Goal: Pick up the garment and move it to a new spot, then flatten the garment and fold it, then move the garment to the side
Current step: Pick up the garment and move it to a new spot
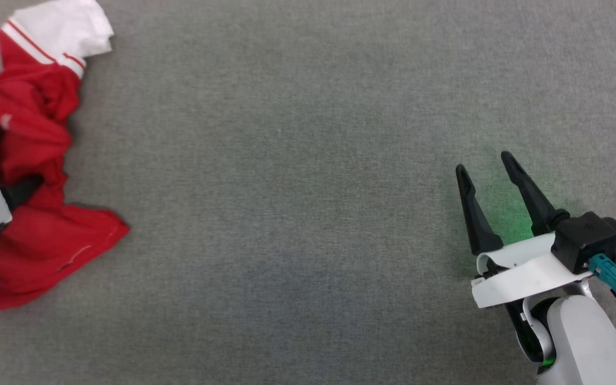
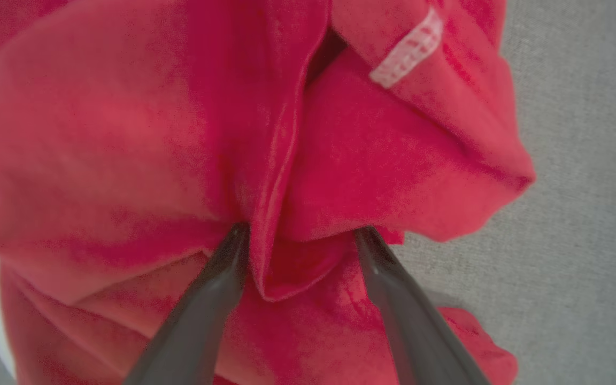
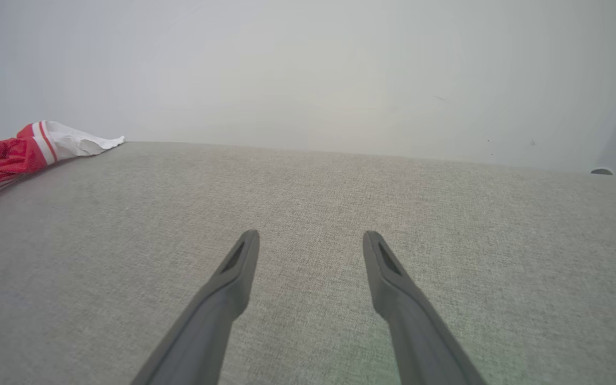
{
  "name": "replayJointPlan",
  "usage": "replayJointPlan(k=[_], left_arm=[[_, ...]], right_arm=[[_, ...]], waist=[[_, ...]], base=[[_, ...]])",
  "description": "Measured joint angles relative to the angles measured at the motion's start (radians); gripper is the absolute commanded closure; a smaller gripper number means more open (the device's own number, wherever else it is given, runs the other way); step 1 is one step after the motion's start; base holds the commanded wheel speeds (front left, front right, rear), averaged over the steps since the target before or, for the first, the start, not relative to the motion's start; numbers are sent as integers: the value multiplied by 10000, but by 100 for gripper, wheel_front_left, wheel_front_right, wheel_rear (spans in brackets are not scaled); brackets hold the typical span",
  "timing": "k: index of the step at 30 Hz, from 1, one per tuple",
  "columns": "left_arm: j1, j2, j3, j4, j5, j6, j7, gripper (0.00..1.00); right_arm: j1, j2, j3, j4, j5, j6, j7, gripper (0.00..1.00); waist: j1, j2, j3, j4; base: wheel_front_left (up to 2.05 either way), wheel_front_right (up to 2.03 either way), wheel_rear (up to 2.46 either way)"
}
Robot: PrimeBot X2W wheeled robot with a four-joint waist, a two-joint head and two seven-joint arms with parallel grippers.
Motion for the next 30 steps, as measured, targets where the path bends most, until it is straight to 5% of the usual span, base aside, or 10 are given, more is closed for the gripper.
replayJointPlan(k=[12,13,15,30], left_arm=[[-421,128,-238,1335,268,119,-380,0],[-479,90,-282,1446,268,115,-418,6],[-526,54,-336,1626,307,86,-562,100],[-963,433,-882,1116,849,-169,-1827,100]], right_arm=[[-242,31,84,-161,2,0,50,0],[-242,40,86,-163,2,0,81,0],[-240,50,88,-159,0,0,119,0],[646,56,-115,150,94,0,178,0]], waist=[[0,0,528,-343],[0,0,501,-333],[0,0,416,-306],[0,0,-1173,87]], base=[[0,0,0],[0,0,0],[0,0,0],[0,0,0]])
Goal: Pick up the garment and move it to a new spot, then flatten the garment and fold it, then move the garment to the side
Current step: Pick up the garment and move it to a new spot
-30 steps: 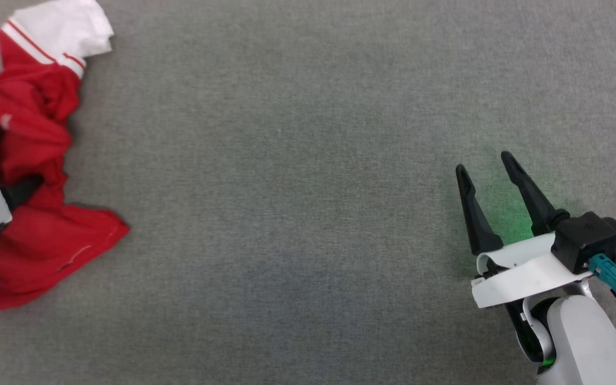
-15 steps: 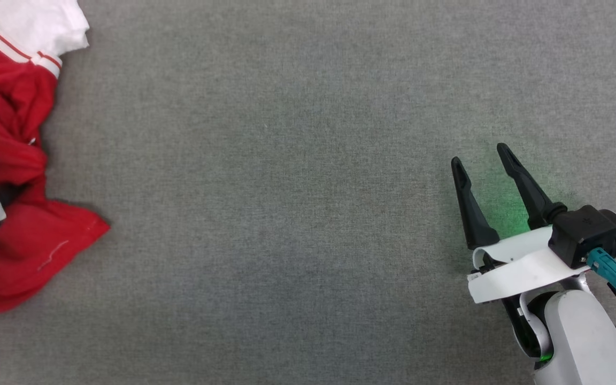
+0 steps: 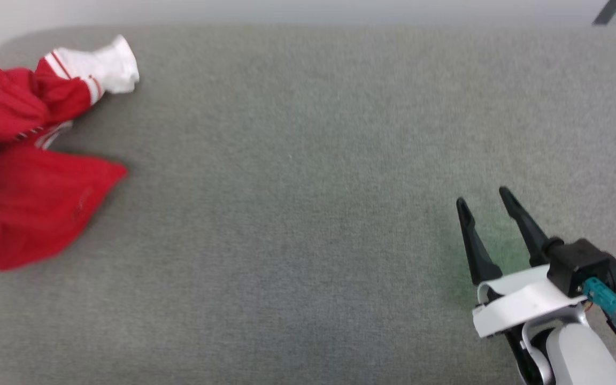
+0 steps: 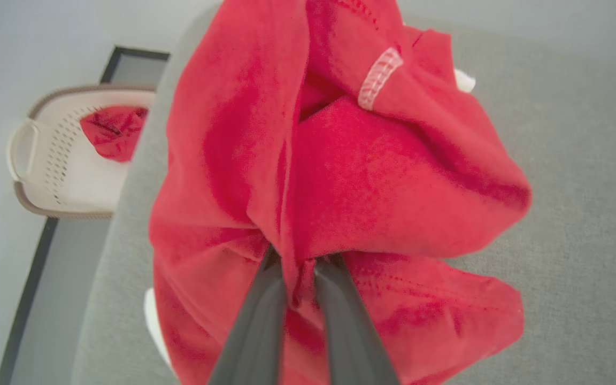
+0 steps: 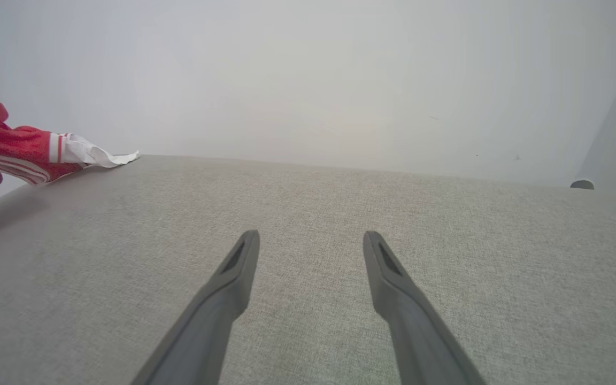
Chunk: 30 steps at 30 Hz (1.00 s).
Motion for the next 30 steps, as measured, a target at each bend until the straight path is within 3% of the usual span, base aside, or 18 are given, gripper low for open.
replayJointPlan(k=[4,13,23,30], left_arm=[[50,351,-144,-355,105,-132,-848,100],[-243,422,-930,-1183,-151,-230,-1590,100],[-420,-2,-1618,-3043,-742,-173,-984,100],[-142,-527,-1841,-4485,-1289,46,-322,100]], right_arm=[[364,0,-10,79,73,0,35,0],[1015,100,21,144,176,0,140,0],[1362,151,-378,-31,257,0,226,0],[1453,92,-1076,-132,-35,0,355,0]], waist=[[0,0,-645,150],[0,0,-2137,508],[0,0,-3354,763],[0,0,-3504,341]], base=[[0,0,0],[0,0,0],[0,0,0],[0,0,0]])
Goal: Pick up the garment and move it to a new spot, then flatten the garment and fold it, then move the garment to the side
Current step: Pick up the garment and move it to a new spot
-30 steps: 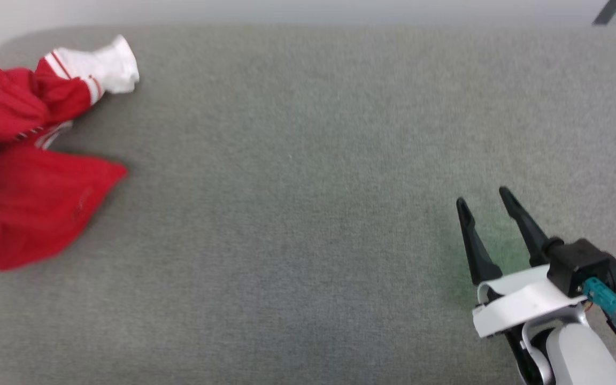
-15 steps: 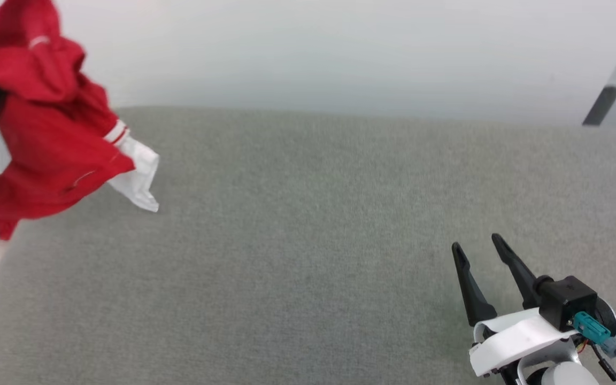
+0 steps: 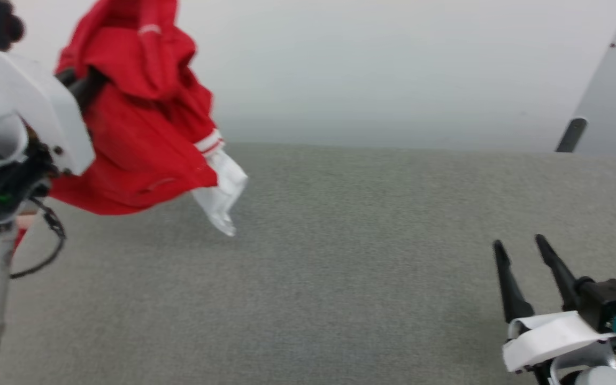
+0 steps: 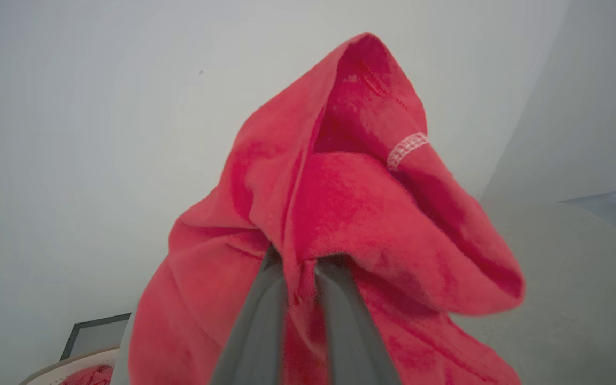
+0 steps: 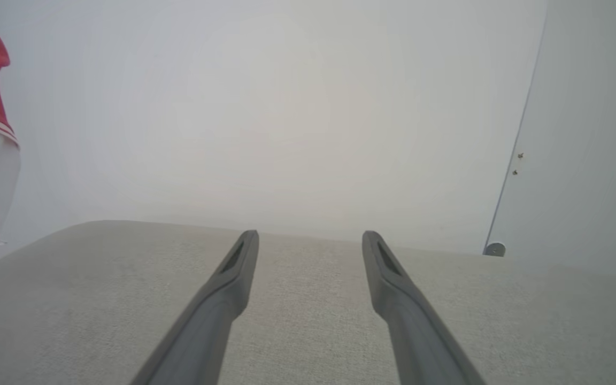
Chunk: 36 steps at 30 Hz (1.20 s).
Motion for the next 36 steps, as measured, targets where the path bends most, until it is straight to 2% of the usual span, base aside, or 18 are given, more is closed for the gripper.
replayJointPlan(k=[14,24,30,36], left_arm=[[470,-1337,-1009,-1990,-825,380,959,100],[309,-1996,-1835,-2729,-876,437,1302,100],[248,-2157,-2148,-2790,-874,291,1231,100],[633,-1818,-2424,-2556,-897,19,1120,100]], right_arm=[[151,-12,-1952,-33,-591,2,117,0],[-100,251,-2500,426,-748,2,-186,0],[-365,391,-2516,786,-683,2,-460,0],[-577,497,-2506,1018,-679,2,-594,0]], waist=[[0,0,283,-1655],[0,0,1072,-2777],[0,0,1748,-3246],[0,0,2309,-3525]], base=[[0,0,0],[0,0,0],[0,0,0],[0,0,0]])
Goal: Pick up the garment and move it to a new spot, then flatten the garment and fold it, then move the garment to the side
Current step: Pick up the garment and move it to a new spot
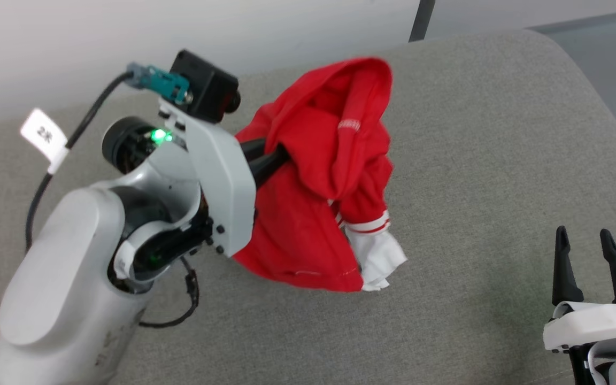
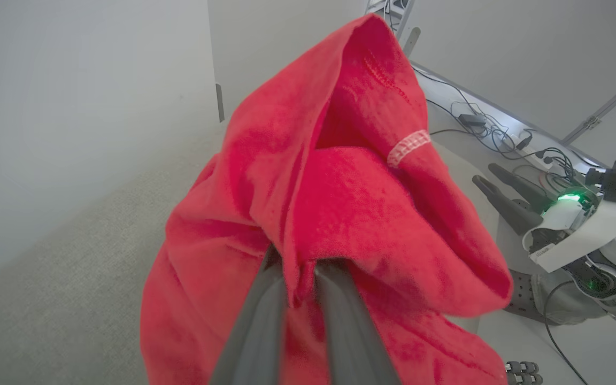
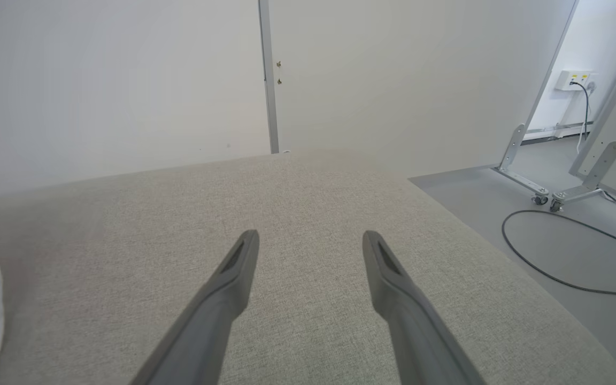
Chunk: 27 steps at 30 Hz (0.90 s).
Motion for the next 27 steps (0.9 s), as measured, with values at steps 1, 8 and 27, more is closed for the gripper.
replayJointPlan(k=[1,8,27], left_arm=[[77,94,-40,23,-12,-40,-15,100],[748,742,-391,351,-48,-174,-29,100],[1054,755,-1680,2512,242,-267,-679,0]], right_arm=[[-14,8,19,46,4,0,-13,0],[-260,38,117,238,2,0,-88,0],[-559,27,476,454,-182,0,-69,0]], waist=[[0,0,72,-20],[0,0,303,186],[0,0,126,1245]], base=[[0,0,0],[0,0,0],[0,0,0]])
